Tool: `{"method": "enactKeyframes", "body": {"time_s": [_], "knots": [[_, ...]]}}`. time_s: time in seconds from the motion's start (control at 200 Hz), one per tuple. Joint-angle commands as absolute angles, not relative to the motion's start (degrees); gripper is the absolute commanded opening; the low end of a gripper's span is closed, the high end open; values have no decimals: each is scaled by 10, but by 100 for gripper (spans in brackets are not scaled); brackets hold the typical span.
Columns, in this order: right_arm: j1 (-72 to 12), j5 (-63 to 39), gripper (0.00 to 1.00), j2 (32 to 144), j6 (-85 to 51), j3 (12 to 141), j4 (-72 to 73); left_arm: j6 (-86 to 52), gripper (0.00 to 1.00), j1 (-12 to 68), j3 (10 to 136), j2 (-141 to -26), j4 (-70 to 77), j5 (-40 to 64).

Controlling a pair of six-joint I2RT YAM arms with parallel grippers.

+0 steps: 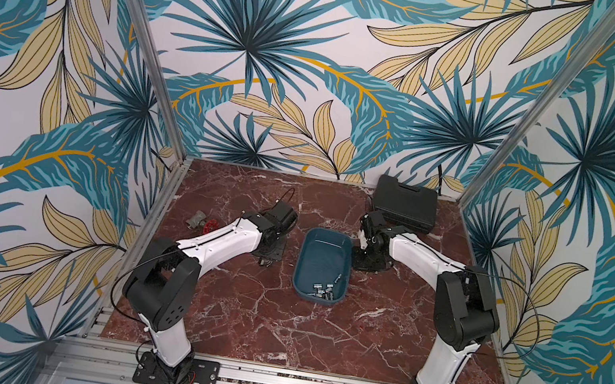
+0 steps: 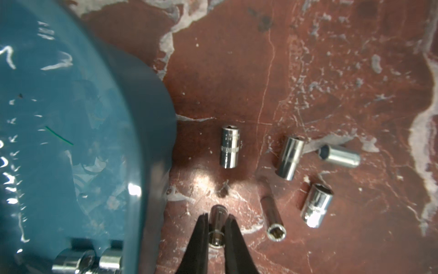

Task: Take out the socket from the storage box
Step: Place the socket head at the center of the board.

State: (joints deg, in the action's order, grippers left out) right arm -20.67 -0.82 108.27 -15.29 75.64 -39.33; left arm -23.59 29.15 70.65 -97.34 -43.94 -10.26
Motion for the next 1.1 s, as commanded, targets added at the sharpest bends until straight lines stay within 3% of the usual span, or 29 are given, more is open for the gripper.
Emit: {"method": "enactKeyframes", "body": {"time_s": [0.0,0.671,1.097], "knots": [[-204,0,13,1099,-162,745,-386,-236,31,288,702,-959,-433,-102],[-199,-4,25,1088,-157,761,-405,-221,31,294,743,-957,-446,-74],[-199,-4,31,991,-153,807,-438,-172,33,384,884,-1037,-467,-37]]}}
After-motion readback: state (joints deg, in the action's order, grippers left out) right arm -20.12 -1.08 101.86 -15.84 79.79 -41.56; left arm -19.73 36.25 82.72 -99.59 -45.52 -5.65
